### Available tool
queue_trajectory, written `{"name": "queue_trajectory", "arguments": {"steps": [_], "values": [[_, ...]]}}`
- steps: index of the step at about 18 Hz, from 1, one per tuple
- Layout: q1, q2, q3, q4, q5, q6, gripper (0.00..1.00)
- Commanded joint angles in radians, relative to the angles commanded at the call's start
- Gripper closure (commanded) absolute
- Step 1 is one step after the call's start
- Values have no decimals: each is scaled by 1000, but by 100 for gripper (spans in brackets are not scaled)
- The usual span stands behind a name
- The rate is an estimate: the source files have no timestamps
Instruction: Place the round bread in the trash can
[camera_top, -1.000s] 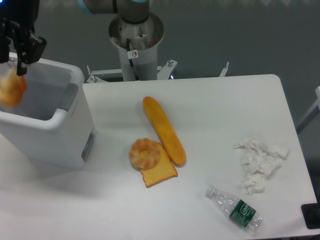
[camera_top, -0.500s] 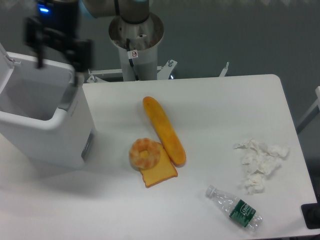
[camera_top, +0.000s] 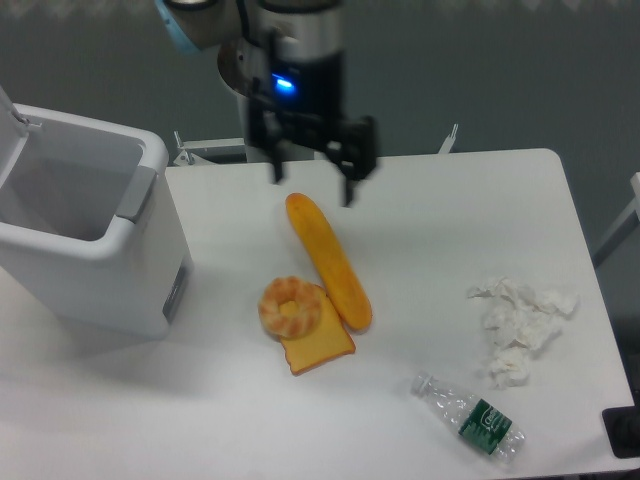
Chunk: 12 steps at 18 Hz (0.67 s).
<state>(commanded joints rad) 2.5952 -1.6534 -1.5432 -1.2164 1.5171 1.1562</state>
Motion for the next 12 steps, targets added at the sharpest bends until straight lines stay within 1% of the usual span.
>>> {"name": "queue_trajectory", "arguments": {"steps": [2,4,5,8,10,12], "values": [[52,-51,8,-2,6,98,0],[77,-92,9,-2,26,144,0],[85,-132,11,-2,61,169,0],[86,-181,11,-2,80,192,0],[105,-203,18,3,77,194,0],[105,-219,28,11,75,194,0]]}}
